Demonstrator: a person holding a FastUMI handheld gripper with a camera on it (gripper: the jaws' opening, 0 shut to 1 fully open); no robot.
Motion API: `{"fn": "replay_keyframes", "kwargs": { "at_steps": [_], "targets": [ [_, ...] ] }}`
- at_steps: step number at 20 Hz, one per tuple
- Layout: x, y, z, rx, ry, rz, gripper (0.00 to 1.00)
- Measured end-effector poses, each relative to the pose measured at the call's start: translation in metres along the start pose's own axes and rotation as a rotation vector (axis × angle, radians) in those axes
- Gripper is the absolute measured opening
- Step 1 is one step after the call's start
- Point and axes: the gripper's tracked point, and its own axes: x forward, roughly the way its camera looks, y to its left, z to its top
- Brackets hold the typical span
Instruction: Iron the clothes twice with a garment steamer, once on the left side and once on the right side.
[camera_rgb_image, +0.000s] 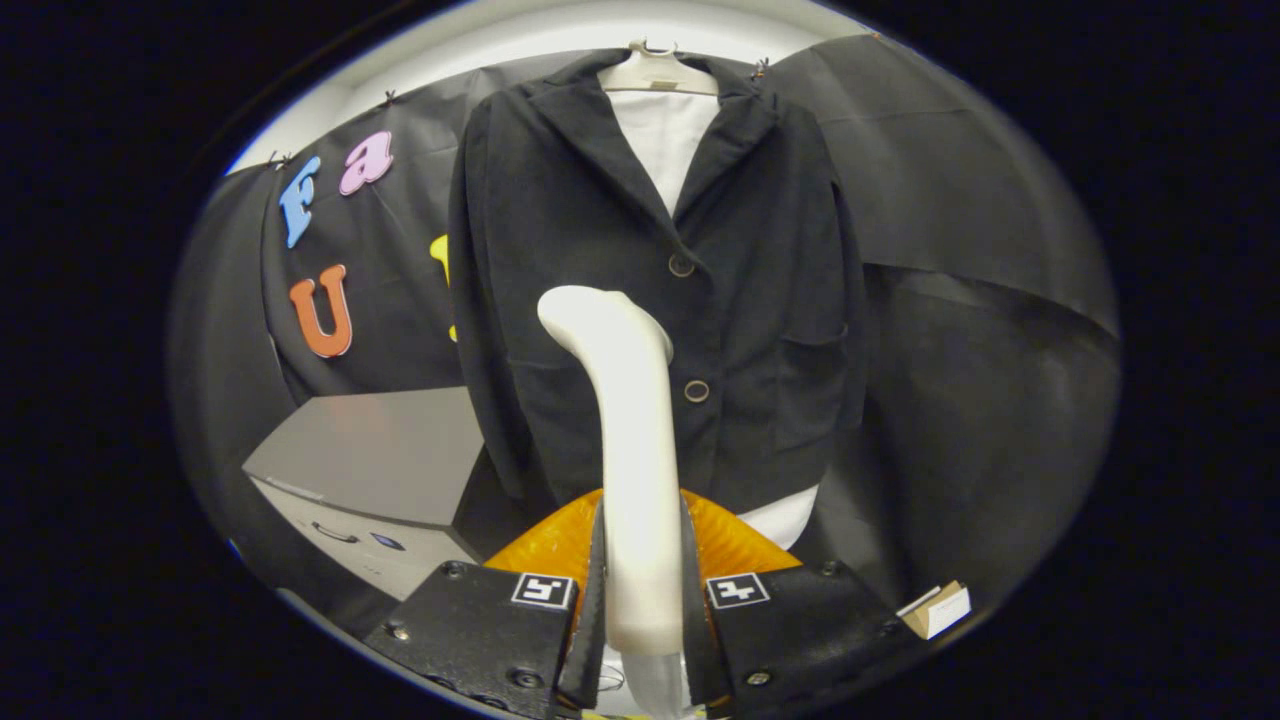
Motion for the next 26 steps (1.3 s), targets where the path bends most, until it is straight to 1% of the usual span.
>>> {"fn": "replay_keyframes", "kwargs": {
  "at_steps": [18,22,26],
  "targets": [
    [0.032,-0.009,-0.103,-0.02,0.185,-0.019,0.36],
    [0.036,-0.01,-0.117,-0.025,0.219,-0.024,0.35],
    [0.033,-0.01,-0.113,-0.001,0.214,-0.01,0.36]
  ]
}}
